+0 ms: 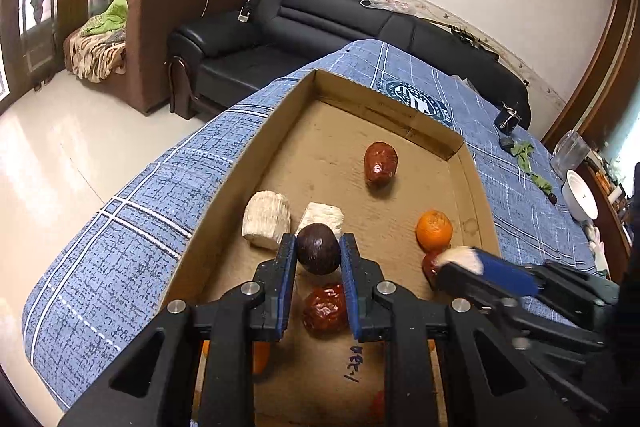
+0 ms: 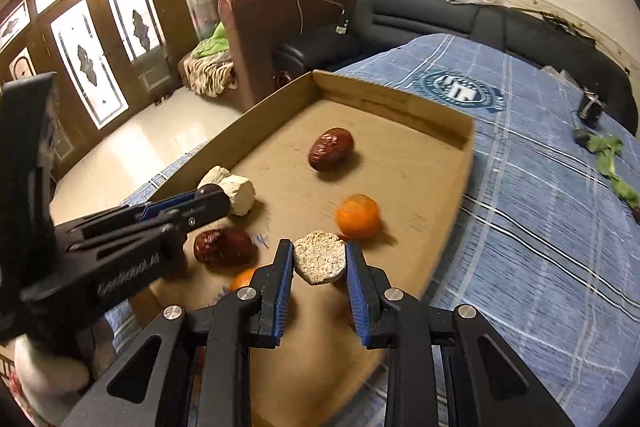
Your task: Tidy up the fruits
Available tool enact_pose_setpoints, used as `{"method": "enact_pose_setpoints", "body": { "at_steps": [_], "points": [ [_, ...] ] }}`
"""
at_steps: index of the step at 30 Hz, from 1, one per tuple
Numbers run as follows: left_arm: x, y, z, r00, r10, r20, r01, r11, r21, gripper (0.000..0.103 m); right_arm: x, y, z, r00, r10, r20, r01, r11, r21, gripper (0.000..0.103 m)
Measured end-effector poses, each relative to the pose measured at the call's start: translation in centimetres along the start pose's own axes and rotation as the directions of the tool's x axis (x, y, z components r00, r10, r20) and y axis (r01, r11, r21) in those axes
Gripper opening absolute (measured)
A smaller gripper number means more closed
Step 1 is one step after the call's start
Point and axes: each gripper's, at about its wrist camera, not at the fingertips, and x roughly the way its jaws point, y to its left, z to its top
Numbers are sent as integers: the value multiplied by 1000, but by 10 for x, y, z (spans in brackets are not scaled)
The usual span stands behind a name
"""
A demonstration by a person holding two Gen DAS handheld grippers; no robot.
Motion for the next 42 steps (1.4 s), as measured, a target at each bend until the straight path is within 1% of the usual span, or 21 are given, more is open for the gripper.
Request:
{"method": "enact_pose_setpoints", "body": {
  "at_steps": [5,7,9,10,16,18,19,20,23,26,27,29,32,34,36,39,42],
  "points": [
    [1,1,2,1000,-12,2,12,1000,-7,22,22,6,7,999,16,-31,-17,1000,-12,30],
    [0,3,4,1000,-25,5,25,1000,-15,27,24,7,9,1000,10,-29,-11,1000,-19,30],
    [-6,7,6,999,-43,17,44,999,-31,36,25,8,10,1000,8,-29,-8,1000,-24,30],
    [-9,9,6,999,-47,23,48,998,-35,37,25,8,11,1000,9,-27,-10,1000,-25,30],
    [-28,15,10,998,-37,54,40,997,-61,39,3,5,13,1000,3,24,-3,1000,-9,32],
    [-37,13,10,997,-26,71,30,998,-56,44,-12,-2,10,998,-15,56,14,1000,12,33],
    [-40,12,10,997,-22,78,26,998,-52,45,-20,-6,7,997,-22,72,20,999,27,35],
    [-44,9,11,996,-16,90,20,999,-46,49,-28,-10,4,996,-31,88,27,999,46,39],
    [-55,-3,10,992,4,124,-2,1000,-16,57,-54,-26,-13,987,-85,136,69,991,116,50],
    [-62,-25,6,989,12,146,-18,999,41,67,-73,-42,-29,976,-144,163,114,977,180,52],
    [-63,-32,4,988,12,153,-22,998,61,68,-78,-45,-34,972,-162,167,128,972,199,53],
    [-67,-48,0,986,23,167,-40,994,102,71,-88,-55,-48,964,-203,171,158,956,247,59],
    [-73,-69,-6,980,39,195,-68,987,147,78,-97,-68,-61,958,-236,163,179,936,303,62],
    [-78,-87,-12,973,57,224,-99,978,183,82,-104,-75,-69,954,-254,157,191,924,332,62],
    [-83,-100,-17,965,82,248,-136,968,210,92,-110,-81,-76,950,-272,154,205,914,351,63],
    [-87,-116,-23,956,100,275,-169,956,240,95,-117,-84,-85,944,-289,157,216,904,368,67],
    [-87,-126,-27,961,87,262,-158,952,262,95,-124,-86,-89,939,-303,165,227,902,367,71]
  ]
}}
